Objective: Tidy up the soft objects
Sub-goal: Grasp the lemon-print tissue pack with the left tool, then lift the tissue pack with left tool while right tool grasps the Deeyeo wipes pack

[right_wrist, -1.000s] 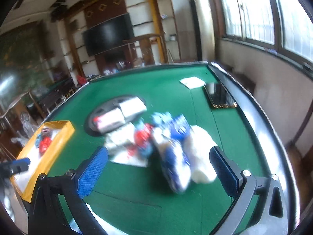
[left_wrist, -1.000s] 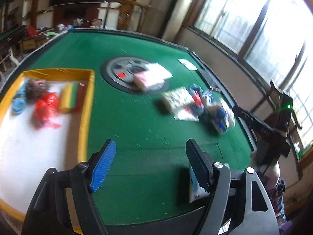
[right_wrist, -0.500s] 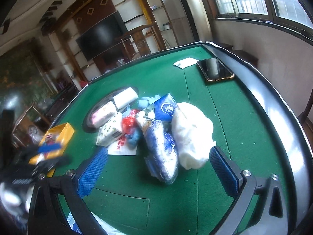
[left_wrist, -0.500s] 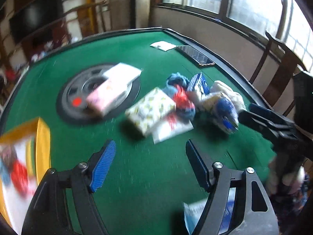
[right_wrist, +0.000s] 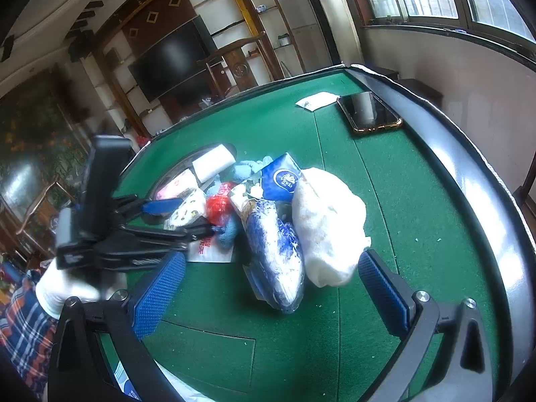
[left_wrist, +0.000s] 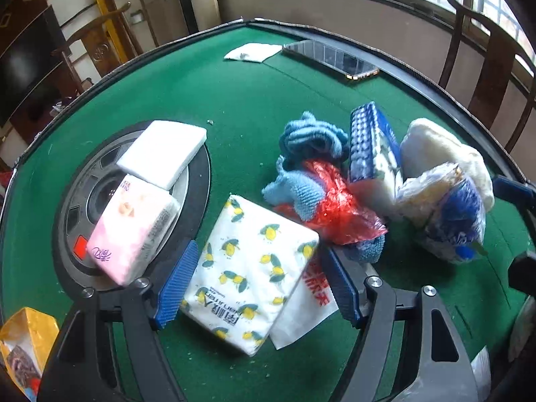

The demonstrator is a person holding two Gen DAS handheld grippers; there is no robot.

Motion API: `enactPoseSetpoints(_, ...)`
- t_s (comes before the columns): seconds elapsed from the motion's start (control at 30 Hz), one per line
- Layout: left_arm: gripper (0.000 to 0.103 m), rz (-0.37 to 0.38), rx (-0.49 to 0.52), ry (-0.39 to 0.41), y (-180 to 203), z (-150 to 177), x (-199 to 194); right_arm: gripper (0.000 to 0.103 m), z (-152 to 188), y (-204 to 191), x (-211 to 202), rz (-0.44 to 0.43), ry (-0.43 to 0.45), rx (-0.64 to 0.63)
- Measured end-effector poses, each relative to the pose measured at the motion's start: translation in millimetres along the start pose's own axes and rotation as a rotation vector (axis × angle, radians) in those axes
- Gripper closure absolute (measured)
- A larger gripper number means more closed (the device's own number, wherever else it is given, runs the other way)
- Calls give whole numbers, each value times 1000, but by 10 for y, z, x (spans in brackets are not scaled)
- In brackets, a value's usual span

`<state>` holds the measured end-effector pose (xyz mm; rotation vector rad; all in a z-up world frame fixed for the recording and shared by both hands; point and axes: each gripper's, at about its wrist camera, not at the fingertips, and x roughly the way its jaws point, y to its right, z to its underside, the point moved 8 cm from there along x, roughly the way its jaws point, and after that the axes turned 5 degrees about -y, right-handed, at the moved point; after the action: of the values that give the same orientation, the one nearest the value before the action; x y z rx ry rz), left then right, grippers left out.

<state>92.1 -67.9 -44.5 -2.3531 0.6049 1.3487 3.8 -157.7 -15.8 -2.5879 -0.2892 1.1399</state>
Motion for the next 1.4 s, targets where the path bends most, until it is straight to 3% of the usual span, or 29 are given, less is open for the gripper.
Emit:
enactPoseSetpoints(0.07, 36, -5, -38, -15, -16, 19, -29, 1, -8, 9, 7, 0, -4, 3)
enactPoseSetpoints(0.2, 40, -13, -44, 6, 5, 71, -158, 1, -6, 36, 30, 7, -13, 10)
enactPoseSetpoints(0.63, 40, -48, -63, 78, 30, 289, -691, 1, -22, 130, 84, 27, -33, 27)
enactPoseSetpoints(1.1, 39, 35, -225, 123, -255, 875, -1144, 1, -16, 235, 113, 76, -46, 51)
enactPoseSetpoints(1.4, 39, 121, -412, 242, -618, 1320, -1585, 1, -1, 290, 125, 109, -62, 65)
